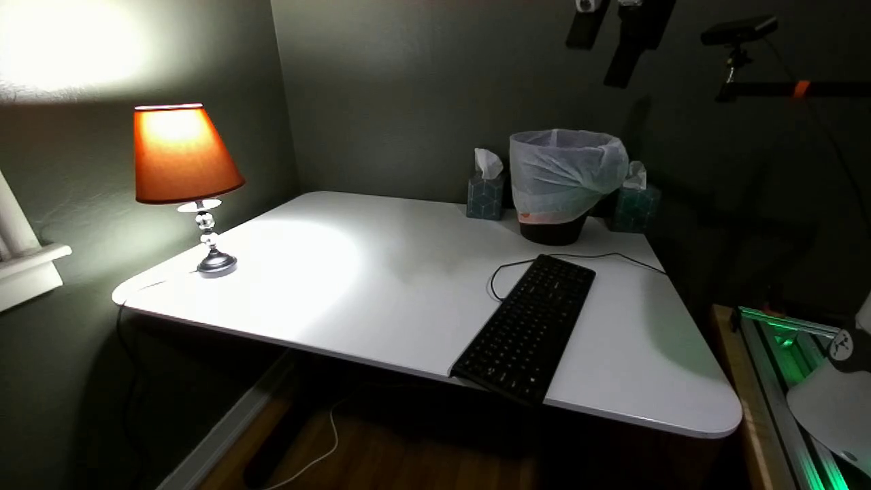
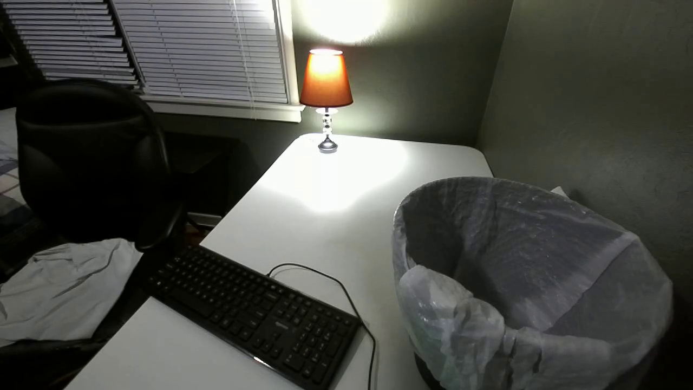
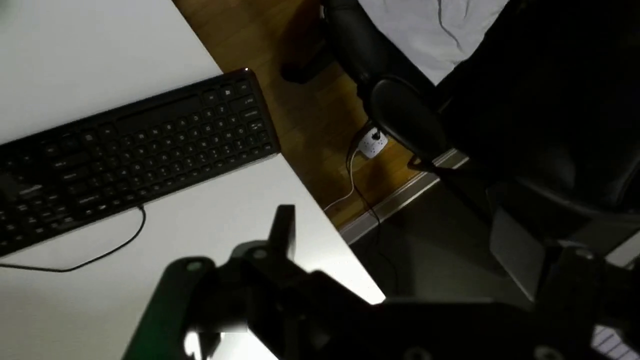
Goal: Press a key on the keyboard.
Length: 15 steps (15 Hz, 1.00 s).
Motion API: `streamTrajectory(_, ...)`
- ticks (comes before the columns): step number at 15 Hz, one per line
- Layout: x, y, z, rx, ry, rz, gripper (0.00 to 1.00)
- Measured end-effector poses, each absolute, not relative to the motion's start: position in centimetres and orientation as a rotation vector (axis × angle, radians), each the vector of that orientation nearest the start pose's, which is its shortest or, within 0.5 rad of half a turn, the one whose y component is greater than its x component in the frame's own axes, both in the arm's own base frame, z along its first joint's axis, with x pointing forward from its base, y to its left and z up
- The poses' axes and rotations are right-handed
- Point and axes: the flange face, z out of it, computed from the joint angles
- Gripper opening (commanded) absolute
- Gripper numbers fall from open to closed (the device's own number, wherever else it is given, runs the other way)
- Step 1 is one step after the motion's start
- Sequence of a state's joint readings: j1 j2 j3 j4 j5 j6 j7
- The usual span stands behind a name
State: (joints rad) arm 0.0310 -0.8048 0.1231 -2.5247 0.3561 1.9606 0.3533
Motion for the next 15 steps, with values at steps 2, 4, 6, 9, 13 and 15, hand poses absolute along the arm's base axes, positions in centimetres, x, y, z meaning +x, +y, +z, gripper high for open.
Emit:
streamTrajectory(2,32.6,5.6,54.7,-2.756,0.564,-0.280,1.00)
streamTrajectory(4,32.3,2.9,53.9,-2.715,0.687,-0.318,1.00)
streamTrajectory(6,31.8,0.2,53.2,-2.666,0.810,-0.364,1.00)
streamTrajectory(9,31.0,-3.5,51.9,-2.585,0.991,-0.425,1.00)
streamTrajectory(13,29.7,-7.8,50.2,-2.468,1.255,-0.403,1.00)
streamTrajectory(15,29.3,-9.7,49.9,-2.414,1.372,-0.394,1.00)
